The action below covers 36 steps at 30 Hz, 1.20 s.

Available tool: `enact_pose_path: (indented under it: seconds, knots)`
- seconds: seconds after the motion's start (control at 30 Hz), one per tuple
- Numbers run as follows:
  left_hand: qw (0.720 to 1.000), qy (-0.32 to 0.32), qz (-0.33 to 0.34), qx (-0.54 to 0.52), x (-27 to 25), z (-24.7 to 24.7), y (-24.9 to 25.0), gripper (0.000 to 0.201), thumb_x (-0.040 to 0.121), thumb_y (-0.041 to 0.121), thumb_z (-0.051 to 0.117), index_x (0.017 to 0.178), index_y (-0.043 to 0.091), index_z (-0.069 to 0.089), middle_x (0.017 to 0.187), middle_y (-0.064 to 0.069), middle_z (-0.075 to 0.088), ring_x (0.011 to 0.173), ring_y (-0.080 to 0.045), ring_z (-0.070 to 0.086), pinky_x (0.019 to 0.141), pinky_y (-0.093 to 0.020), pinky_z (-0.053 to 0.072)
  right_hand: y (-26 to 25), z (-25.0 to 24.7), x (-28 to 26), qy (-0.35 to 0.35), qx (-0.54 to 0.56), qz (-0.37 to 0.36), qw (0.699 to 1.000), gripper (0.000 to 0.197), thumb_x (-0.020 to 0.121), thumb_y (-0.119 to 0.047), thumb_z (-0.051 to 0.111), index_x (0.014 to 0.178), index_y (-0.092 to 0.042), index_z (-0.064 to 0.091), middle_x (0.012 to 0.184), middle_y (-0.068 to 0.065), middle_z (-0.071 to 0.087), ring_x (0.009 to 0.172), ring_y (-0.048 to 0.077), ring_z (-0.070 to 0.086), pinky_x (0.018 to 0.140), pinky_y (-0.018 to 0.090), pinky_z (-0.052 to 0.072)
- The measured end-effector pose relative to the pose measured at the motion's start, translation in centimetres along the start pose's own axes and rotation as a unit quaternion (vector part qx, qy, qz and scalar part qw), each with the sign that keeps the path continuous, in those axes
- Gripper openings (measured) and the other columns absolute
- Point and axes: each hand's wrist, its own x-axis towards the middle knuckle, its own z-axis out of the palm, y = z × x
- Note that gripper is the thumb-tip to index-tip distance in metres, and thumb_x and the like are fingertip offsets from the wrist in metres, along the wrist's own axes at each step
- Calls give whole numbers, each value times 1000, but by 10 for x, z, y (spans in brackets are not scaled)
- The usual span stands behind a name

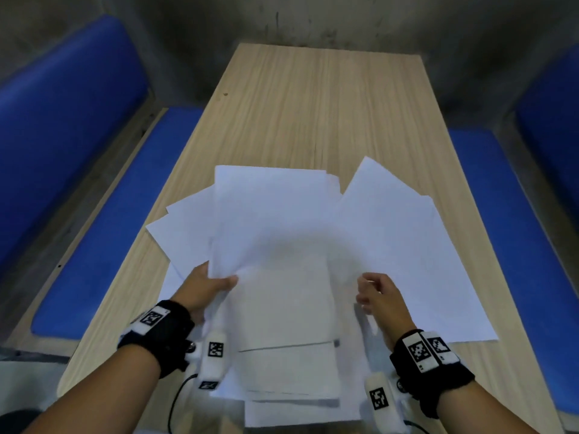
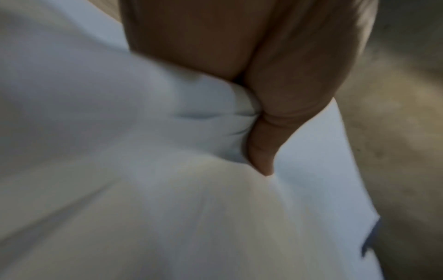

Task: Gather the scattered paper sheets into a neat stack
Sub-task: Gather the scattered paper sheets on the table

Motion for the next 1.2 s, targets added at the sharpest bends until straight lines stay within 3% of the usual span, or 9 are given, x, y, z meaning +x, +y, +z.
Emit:
enact_pose_path:
  seconds: [0.17,0.27,0.33,0.4,0.47,0.6,0.73,0.93,1.2]
  knots:
    - [998,20,-10,-61,-3,-30,-10,40,87,-2,61,127,2,57,118,-20,68,109,-37,64,99,-50,47,7,-19,-1,48,-31,-20,998,26,89,-16,58,115,-14,55,116,14,58,98,25,58,90,37,48]
    - [997,28,-11,-74,-4,-36,-13,44,87,-1,62,131,3,55,124,-19,66,116,-37,61,107,-53,40,2,-29,1,142,-58,-43,987,46,84,-20,66,126,-12,48,128,9,48,115,25,50,92,31,40]
    - [996,31,-12,-78,-6,-37,-13,44,87,-1,61,131,4,55,124,-19,65,116,-37,60,108,-52,40,-4,-34,2,145,-29,-16,989,67,80,-26,71,136,-13,37,134,9,43,123,25,46,97,32,38]
    - [996,31,-13,-86,-6,-37,-15,43,88,-1,60,130,4,55,126,-21,64,117,-38,60,108,-53,39,-10,-33,7,122,7,10,992,77,78,-28,73,140,-13,29,123,9,48,111,24,50,93,32,39]
    - [995,34,-14,-96,-6,-36,-16,42,88,-2,60,130,5,56,127,-22,63,118,-39,59,108,-54,38,-14,-31,14,124,-3,1,992,73,76,-25,75,136,-10,35,107,10,55,97,25,55,85,32,41]
    - [994,27,-19,-104,-6,-35,-14,41,88,-1,60,128,6,57,126,-21,64,118,-40,59,108,-55,39,-25,-31,24,81,-10,-35,996,36,77,-23,75,107,-7,64,103,11,69,103,29,64,88,34,48]
    - [995,12,-18,-95,-6,-31,-9,42,88,1,61,130,4,55,127,-22,63,115,-40,60,107,-56,39,-39,-29,33,91,-54,-44,993,43,86,-23,64,119,4,57,114,13,63,115,29,57,97,35,43]
    - [990,55,-18,-127,-6,-52,-10,41,92,0,56,133,3,53,123,-19,64,107,-34,62,96,-47,46,-45,-63,45,172,-34,-41,984,39,89,-14,59,121,7,56,126,23,61,117,34,58,93,26,38]
    - [987,98,-24,-123,-6,-71,-20,45,90,2,59,135,2,51,131,-21,60,119,-39,57,102,-49,42,-46,-104,47,230,-25,-7,973,37,90,-4,52,126,4,53,129,21,59,117,35,56,91,28,39]
